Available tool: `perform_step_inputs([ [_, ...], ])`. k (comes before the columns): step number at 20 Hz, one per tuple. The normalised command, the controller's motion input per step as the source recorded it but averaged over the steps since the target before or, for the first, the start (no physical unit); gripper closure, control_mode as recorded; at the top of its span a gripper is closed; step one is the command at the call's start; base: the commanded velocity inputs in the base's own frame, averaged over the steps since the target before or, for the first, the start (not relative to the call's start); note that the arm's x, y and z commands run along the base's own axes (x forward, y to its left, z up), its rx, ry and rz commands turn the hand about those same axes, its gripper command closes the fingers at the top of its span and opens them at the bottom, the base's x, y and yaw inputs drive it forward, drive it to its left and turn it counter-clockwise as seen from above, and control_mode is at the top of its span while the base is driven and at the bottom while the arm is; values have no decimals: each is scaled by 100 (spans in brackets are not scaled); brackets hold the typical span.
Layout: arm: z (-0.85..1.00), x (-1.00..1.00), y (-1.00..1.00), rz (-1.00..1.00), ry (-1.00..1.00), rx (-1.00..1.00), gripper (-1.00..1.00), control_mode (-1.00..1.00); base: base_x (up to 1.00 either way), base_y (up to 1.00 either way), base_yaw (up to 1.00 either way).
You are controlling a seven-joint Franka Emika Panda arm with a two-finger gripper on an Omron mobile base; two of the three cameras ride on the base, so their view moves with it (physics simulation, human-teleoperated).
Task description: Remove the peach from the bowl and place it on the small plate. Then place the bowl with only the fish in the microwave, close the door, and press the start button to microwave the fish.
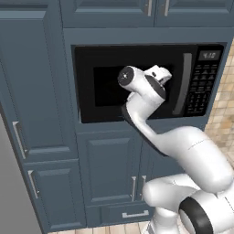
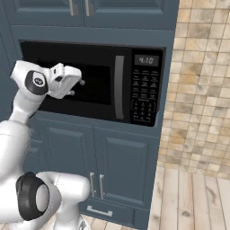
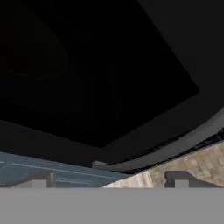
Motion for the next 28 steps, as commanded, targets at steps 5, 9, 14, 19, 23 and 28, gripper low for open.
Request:
perform_step_inputs([
  [5,-14,-100,-59,9,-28,19,-100,-100,0,0,0],
  [9,-30,-100,-95,15,-24,27,-100,-100,0,0,0],
  [14,-47,-80,-100,25,-17,28,-100,-100,0,0,0],
  [19,-52,-43,-92,36,-18,28,-100,-100,0,0,0],
  [23,-59,-12,-59,40,-23,17,-100,-100,0,0,0],
  [28,-70,18,-1,47,-32,2,-100,-100,0,0,0],
])
